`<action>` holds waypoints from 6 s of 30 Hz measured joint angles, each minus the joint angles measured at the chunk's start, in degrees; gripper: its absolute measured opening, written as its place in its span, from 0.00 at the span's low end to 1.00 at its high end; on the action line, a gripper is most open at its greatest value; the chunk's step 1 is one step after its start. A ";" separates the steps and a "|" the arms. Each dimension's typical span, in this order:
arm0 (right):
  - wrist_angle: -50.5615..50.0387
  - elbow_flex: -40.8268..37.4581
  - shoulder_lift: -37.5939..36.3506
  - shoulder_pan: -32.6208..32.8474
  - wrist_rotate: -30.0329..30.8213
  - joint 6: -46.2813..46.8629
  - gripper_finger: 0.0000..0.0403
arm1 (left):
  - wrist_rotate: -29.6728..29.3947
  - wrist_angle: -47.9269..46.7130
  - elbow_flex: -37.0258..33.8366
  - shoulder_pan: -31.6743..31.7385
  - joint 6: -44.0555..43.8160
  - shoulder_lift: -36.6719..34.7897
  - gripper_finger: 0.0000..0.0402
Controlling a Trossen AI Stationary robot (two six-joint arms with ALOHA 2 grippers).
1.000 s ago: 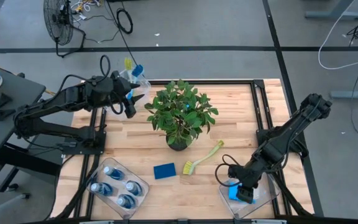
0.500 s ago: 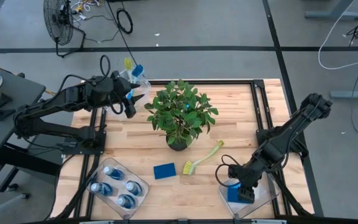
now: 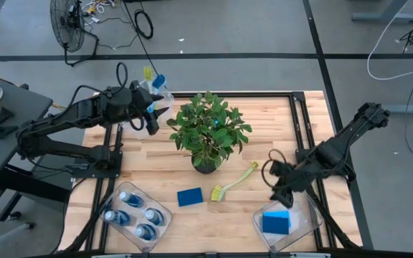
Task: Pick & Place Kitchen Sink Supplies
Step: Put the blue sponge into the bottom right transparent bin
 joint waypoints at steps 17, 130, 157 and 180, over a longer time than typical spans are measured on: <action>-8.81 0.01 -2.63 -16.01 10.58 -21.54 0.53 | 7.05 0.58 0.02 11.86 -2.05 3.26 0.51; 59.54 -20.15 26.68 -62.23 -0.94 -47.60 0.53 | 19.07 6.91 -0.05 33.74 -1.55 12.86 0.46; 71.68 -20.15 34.48 -63.14 -6.98 -65.63 0.53 | 19.09 6.88 -0.05 33.74 -1.45 12.86 0.46; 75.14 -20.10 35.92 -68.59 -13.52 -64.05 0.49 | 20.56 6.77 -0.05 33.74 -1.31 12.86 0.46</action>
